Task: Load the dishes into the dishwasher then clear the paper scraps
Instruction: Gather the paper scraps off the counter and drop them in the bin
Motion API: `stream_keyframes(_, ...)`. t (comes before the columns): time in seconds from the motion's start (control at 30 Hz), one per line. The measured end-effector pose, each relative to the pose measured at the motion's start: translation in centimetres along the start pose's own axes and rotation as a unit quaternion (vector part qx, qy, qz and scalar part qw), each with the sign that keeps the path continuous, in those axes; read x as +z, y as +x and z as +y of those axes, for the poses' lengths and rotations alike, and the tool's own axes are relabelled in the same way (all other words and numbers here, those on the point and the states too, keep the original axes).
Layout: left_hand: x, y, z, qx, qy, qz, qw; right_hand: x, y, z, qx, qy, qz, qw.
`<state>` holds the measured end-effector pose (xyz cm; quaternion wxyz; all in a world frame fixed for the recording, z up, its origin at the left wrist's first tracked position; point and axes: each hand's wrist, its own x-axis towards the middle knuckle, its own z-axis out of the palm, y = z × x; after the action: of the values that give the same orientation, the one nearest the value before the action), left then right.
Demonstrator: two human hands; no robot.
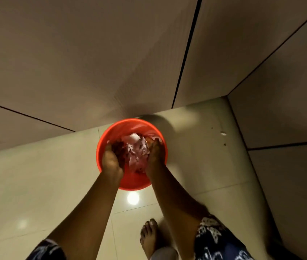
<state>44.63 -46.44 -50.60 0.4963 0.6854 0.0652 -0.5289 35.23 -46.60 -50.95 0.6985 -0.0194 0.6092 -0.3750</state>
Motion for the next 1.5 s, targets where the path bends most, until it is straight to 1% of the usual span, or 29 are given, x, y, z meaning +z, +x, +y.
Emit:
stream_keyframes(0.03,-0.3,-0.5,-0.1,0.016,0.005,-0.006,1.000,0.2,-0.2,-0.7,0.000,-0.015,0.005,1.000)
stream_keyframes(0.1,-1.9,-0.8,-0.7,0.084,0.058,0.035,0.994,0.1,-0.8,-1.1,-0.030,-0.051,0.000,0.998)
stream_keyframes(0.17,-3.2,-0.5,-1.4,0.198,0.182,0.076,0.960,-1.3,-0.7,-0.7,-0.138,-0.131,0.047,0.981)
stream_keyframes(0.2,-3.5,-0.5,-1.7,0.227,0.245,0.074,0.940,-2.5,-0.3,-0.7,-0.211,-0.168,0.071,0.960)
stream_keyframes(0.23,-3.8,-0.2,-2.3,0.245,0.299,0.048,0.921,-3.8,0.1,-1.1,-0.279,-0.187,0.095,0.937)
stream_keyframes(0.27,-3.8,-0.2,-3.1,0.263,0.359,0.002,0.896,-5.5,0.8,-1.6,-0.335,-0.197,0.113,0.914)
stream_keyframes(0.3,-3.6,-0.1,-3.9,0.293,0.428,-0.055,0.853,-7.2,1.9,-2.1,-0.370,-0.201,0.135,0.897)
stream_keyframes(0.33,-3.1,-0.3,-4.7,0.329,0.507,-0.103,0.790,-9.1,3.2,-2.7,-0.385,-0.221,0.166,0.880)
stream_keyframes(0.4,-2.1,-0.5,-5.9,0.413,0.615,-0.164,0.652,-13.4,7.1,-3.8,-0.360,-0.307,0.233,0.850)
stream_keyframes(0.43,-1.4,-0.7,-6.6,0.436,0.638,-0.183,0.608,-15.6,9.6,-4.1,-0.323,-0.354,0.252,0.841)
stream_keyframes(0.47,-0.9,-1.3,-7.3,0.452,0.652,-0.197,0.576,-17.7,11.7,-4.4,-0.277,-0.407,0.257,0.831)
stream_keyframes(0.5,-0.6,-1.4,-8.4,0.464,0.658,-0.208,0.555,-19.8,13.9,-4.7,-0.234,-0.470,0.253,0.812)
stream_keyframes(0.57,-0.2,-2.1,-10.1,0.481,0.666,-0.202,0.534,-22.8,16.9,-5.7,-0.184,-0.588,0.226,0.755)
stream_keyframes(0.63,-0.1,-2.1,-11.1,0.498,0.687,-0.163,0.503,-24.7,19.4,-7.3,-0.181,-0.657,0.213,0.700)
stream_keyframes(0.7,0.1,-1.8,-11.3,0.512,0.703,-0.128,0.476,-26.0,21.7,-8.7,-0.185,-0.697,0.220,0.657)
stream_keyframes(0.8,0.3,-1.9,-11.1,0.523,0.696,-0.105,0.480,-26.7,23.6,-9.2,-0.176,-0.746,0.217,0.604)
stream_keyframes(0.9,0.4,-1.9,-11.2,0.539,0.701,-0.085,0.460,-26.5,23.6,-7.8,-0.224,-0.789,0.204,0.534)
stream_keyframes(0.97,0.4,-2.0,-11.2,0.533,0.712,-0.070,0.452,-26.5,23.1,-6.4,-0.254,-0.793,0.178,0.525)
stream_keyframes(1.03,0.3,-1.9,-11.2,0.527,0.713,-0.066,0.458,-26.5,22.4,-4.7,-0.278,-0.794,0.124,0.526)
stream_keyframes(1.07,0.2,-2.0,-11.2,0.524,0.707,-0.075,0.469,-26.4,22.1,-4.1,-0.291,-0.788,0.119,0.530)
stream_keyframes(1.1,0.0,-2.0,-11.0,0.520,0.699,-0.084,0.483,-26.3,22.2,-3.9,-0.304,-0.779,0.135,0.531)
stream_keyframes(1.17,-0.8,-1.8,-10.0,0.514,0.683,-0.075,0.514,-26.2,22.5,-4.3,-0.313,-0.757,0.196,0.539)
stream_keyframes(1.23,-2.3,-1.1,-8.4,0.513,0.677,-0.006,0.528,-26.4,23.0,-5.1,-0.309,-0.712,0.220,0.591)
stream_keyframes(1.27,-3.3,-0.4,-7.5,0.510,0.674,0.045,0.533,-26.7,23.4,-5.2,-0.299,-0.706,0.214,0.606)
stream_keyframes(1.3,-4.2,0.3,-6.8,0.496,0.668,0.098,0.546,-26.8,23.8,-5.1,-0.305,-0.705,0.209,0.605)
stream_keyframes(1.33,-5.0,1.0,-6.2,0.474,0.660,0.144,0.565,-26.7,23.7,-4.8,-0.321,-0.712,0.204,0.589)
stream_keyframes(1.4,-5.8,2.0,-5.6,0.424,0.633,0.192,0.619,-26.9,23.6,-3.8,-0.353,-0.728,0.181,0.558)
stream_keyframes(1.47,-6.0,2.5,-5.7,0.389,0.596,0.197,0.674,-26.6,23.7,-2.8,-0.350,-0.722,0.155,0.576)
stream_keyframes(1.5,-6.0,2.7,-5.8,0.383,0.582,0.195,0.690,-26.3,23.8,-2.2,-0.340,-0.723,0.152,0.582)
